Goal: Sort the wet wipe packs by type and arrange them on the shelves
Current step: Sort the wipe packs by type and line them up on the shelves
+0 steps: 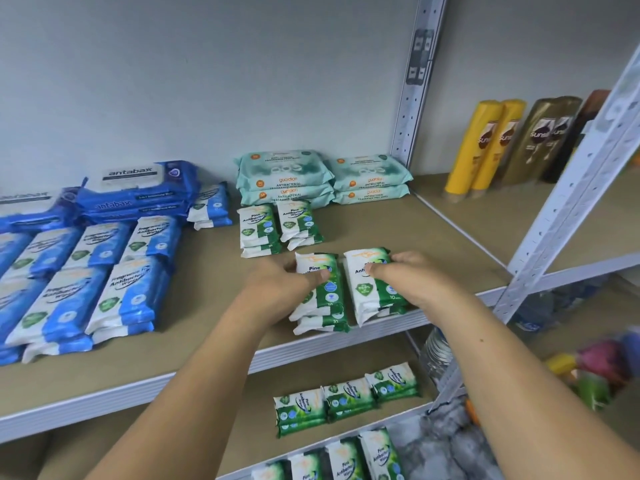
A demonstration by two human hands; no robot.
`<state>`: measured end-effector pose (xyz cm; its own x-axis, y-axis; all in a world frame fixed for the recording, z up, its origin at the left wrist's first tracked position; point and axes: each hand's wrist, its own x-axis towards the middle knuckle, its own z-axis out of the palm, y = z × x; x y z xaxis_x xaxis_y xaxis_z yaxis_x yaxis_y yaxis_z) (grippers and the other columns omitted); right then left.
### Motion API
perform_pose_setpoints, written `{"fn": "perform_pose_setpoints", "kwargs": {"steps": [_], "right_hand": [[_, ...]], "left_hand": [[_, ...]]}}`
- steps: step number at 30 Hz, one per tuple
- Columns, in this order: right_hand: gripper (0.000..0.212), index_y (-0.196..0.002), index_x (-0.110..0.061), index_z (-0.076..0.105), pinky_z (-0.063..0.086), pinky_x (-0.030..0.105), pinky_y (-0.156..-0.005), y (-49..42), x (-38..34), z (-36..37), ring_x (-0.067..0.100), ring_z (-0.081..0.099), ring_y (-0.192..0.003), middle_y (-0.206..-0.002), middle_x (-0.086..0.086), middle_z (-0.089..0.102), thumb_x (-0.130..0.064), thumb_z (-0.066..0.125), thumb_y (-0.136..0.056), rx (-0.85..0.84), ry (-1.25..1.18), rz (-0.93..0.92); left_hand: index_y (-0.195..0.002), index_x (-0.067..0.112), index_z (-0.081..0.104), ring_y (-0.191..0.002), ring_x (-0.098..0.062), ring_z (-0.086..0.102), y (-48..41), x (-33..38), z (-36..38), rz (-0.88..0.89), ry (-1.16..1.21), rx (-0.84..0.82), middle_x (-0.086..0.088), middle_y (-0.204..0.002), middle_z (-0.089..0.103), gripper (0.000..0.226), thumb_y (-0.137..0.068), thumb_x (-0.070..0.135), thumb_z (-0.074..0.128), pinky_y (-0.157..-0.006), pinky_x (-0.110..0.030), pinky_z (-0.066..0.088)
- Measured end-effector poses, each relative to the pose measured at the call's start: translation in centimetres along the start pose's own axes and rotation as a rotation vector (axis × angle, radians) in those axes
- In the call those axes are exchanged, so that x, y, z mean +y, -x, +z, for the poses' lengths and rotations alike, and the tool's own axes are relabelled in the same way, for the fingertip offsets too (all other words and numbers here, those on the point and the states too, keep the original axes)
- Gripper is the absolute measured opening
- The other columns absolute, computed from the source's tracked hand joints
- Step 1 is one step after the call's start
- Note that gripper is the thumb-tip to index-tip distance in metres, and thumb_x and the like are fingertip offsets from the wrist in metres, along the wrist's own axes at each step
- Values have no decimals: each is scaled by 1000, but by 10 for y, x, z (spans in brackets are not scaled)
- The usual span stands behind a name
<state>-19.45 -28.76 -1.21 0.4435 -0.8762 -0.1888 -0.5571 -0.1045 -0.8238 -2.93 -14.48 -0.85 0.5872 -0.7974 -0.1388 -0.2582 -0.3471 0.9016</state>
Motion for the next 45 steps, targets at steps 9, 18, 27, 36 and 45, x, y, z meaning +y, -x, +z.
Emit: {"fn": "perform_pose_setpoints", "kwargs": {"steps": [9, 18, 27, 36, 45], "right_hand": [[43, -123, -34, 61, 37, 30, -100, 39, 0, -10, 11, 45, -118, -121, -12, 46, -39, 75, -84, 174, 187, -388], [60, -131, -23, 63, 19, 6, -107, 64, 22, -2, 14, 45, -123, -131, -18, 46, -24, 79, -74, 139, 531, -743], [52, -125, -12, 70, 44, 35, -107, 54, 27, 13, 19, 46, -123, -129, -7, 59, -17, 79, -74, 218, 528, -789], [47, -125, -12, 69, 41, 29, -106, 41, 39, 10, 20, 42, -130, -135, -4, 55, -13, 71, -78, 320, 503, -752], [51, -124, -22, 72, 40, 25, -98, 4, 53, -19, 23, 52, -118, -141, -1, 45, -7, 74, -76, 391, 392, -573]], "left_hand": [[-130, 24, 56, -104, -13, 55, 28, -1, -8, 241, -251, 208, 11, -99, 55, 56, -86, 56, 70, -92, -33, 48], [-126, 24, 63, -115, -12, 52, 54, -20, -6, 601, -523, 106, 11, -120, 55, 64, -72, 57, 75, -102, -31, 45], [-120, 19, 68, -111, -24, 55, 36, -30, 14, 690, -506, 199, 1, -117, 61, 46, -78, 33, 80, -98, -42, 48], [-129, 23, 65, -115, -15, 47, 22, -26, 25, 698, -463, 134, 6, -123, 55, 65, -72, 46, 86, -101, -28, 41], [-122, 22, 69, -100, -15, 49, -1, -9, 49, 720, -428, 123, 5, -114, 57, 54, -74, 35, 87, -90, -34, 50]]}}
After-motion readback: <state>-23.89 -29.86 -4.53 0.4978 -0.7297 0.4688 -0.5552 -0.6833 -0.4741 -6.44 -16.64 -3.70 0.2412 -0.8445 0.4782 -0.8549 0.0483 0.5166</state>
